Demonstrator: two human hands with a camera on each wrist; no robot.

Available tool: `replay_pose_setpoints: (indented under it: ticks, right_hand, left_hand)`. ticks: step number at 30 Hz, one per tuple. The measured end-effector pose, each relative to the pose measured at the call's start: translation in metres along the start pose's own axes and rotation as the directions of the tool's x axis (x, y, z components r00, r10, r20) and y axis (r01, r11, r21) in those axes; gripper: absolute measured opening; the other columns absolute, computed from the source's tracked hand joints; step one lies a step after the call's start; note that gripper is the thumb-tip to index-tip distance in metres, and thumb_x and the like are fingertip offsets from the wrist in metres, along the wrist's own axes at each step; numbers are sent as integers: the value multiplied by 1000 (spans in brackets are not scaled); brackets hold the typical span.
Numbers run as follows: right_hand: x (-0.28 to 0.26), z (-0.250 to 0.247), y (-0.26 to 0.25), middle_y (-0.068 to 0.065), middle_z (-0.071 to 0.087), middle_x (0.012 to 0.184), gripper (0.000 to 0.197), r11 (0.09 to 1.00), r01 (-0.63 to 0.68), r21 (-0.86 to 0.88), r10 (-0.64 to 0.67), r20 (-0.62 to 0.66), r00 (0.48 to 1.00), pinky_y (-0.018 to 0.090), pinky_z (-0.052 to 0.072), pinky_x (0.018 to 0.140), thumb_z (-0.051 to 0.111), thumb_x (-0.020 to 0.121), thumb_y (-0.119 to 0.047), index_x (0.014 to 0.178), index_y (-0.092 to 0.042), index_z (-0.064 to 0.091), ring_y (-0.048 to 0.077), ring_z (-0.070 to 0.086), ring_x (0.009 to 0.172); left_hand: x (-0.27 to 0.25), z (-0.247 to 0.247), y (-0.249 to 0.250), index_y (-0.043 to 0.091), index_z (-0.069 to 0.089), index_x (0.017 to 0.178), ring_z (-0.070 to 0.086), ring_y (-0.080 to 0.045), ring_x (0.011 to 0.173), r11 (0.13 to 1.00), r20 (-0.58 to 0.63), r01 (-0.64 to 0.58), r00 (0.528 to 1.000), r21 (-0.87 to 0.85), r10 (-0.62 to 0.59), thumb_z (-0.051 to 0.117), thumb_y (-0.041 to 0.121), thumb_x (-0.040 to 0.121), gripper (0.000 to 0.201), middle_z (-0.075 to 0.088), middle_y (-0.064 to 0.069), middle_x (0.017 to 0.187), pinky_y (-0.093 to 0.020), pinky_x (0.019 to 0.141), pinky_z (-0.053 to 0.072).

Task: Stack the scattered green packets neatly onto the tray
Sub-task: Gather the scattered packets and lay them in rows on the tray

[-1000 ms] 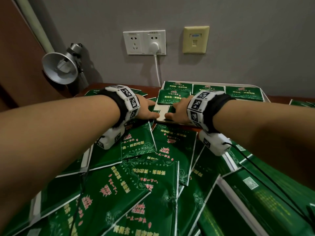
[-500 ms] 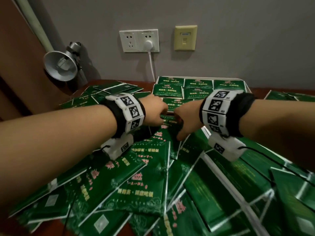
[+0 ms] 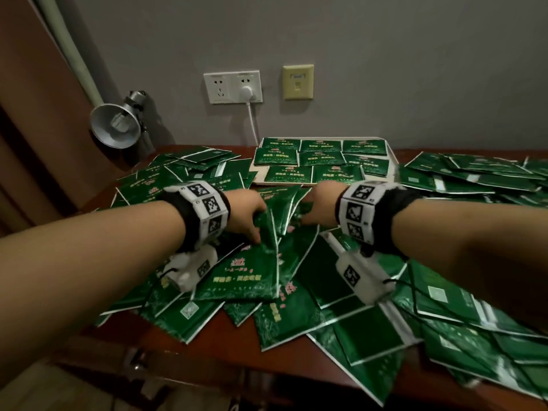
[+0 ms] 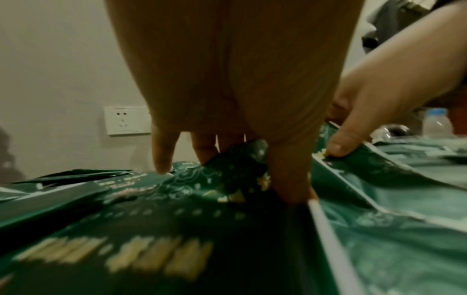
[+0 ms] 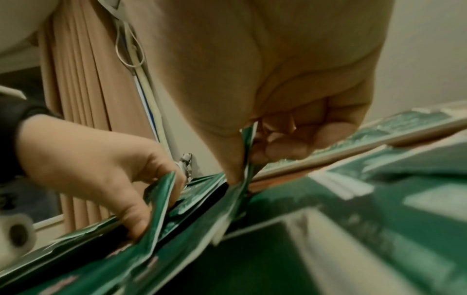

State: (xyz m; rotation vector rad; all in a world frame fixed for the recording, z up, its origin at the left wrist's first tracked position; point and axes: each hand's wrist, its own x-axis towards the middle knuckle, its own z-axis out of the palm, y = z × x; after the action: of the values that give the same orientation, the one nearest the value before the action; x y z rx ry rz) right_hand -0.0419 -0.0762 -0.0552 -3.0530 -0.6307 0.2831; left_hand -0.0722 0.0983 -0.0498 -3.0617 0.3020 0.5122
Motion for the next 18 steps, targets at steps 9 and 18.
replay_pose_setpoints:
  ticks: [9,18]
  right_hand:
    - [-30,-85,48,13,62,117,33,958,-123,259,220,-387,895,32,45,78,63,91,-29,118,-9,61,33,59,103]
    - [-64,-52,50,0,61,70,13,965,-170,199,189,-79,979,21,44,54,70,81,-23,86,-14,64,15,57,58]
  left_hand:
    - [-28,-72,6,16,62,105,60,-25,99,969,-643,-146,766,-198,-16,55,7,89,20,65,-6,108,-38,83,51]
    - [-47,-28,45,18,47,120,62,-24,91,976,-325,-84,946,-202,14,50,9,90,32,63,-6,105,-38,78,55]
